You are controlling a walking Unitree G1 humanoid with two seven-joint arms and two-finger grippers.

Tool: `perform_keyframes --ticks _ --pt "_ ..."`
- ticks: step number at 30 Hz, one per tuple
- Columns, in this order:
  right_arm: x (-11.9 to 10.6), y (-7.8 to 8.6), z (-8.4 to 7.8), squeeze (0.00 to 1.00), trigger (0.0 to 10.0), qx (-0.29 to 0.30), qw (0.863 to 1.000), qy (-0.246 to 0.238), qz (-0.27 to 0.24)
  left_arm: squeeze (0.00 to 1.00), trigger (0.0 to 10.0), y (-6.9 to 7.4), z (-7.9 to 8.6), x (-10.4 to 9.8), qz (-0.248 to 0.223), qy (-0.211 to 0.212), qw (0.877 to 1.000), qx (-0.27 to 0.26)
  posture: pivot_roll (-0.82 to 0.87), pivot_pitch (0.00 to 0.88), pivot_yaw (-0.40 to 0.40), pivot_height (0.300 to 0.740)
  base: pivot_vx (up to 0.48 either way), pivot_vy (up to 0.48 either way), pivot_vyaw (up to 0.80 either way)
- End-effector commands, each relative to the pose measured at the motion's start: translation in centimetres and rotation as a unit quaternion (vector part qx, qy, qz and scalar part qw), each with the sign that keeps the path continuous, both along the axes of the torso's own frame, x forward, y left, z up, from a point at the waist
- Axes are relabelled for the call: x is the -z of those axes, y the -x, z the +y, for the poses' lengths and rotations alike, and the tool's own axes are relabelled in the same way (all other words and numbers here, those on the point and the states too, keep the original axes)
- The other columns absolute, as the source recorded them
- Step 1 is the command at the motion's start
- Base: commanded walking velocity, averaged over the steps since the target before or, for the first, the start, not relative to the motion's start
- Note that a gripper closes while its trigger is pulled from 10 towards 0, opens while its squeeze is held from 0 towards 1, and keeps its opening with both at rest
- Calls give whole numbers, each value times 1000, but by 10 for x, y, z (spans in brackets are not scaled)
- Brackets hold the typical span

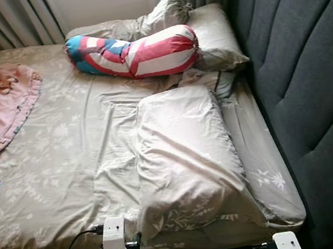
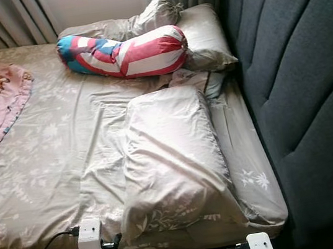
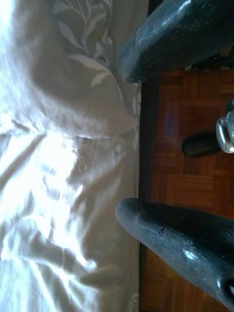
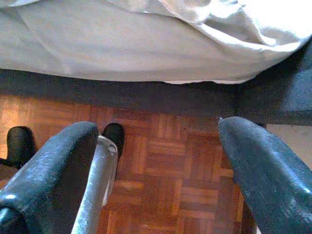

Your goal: Clean up the room

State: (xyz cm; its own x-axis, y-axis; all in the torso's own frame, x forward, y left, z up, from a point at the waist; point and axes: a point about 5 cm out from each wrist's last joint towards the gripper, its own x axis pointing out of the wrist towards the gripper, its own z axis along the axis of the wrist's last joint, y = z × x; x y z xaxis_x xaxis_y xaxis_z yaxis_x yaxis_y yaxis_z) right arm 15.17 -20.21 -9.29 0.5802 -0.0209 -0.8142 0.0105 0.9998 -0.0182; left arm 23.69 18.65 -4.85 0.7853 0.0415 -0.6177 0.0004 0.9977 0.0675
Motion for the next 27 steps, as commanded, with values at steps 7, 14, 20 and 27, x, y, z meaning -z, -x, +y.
perform_keyframes --ticks 7,14,20,27 --pt "1 4 1 0 10000 -1 1000 -2 1 0 10000 10 5 7 21 0 1000 -4 -78 93 -39 740 0 0 0" --pt "1 4 0 0 10000 1 1000 1 2 0 10000 11 2 8 25 -2 1000 4 -77 92 -39 740 0 260 0" --pt "1 4 1 0 10000 1 1000 0 2 0 10000 11 0 8 26 -6 1000 9 -77 92 -40 740 0 0 0" --pt "1 4 1 0 10000 -1 1000 -1 2 0 10000 11 0 8 25 -6 1000 11 -76 92 -41 740 0 69 0"
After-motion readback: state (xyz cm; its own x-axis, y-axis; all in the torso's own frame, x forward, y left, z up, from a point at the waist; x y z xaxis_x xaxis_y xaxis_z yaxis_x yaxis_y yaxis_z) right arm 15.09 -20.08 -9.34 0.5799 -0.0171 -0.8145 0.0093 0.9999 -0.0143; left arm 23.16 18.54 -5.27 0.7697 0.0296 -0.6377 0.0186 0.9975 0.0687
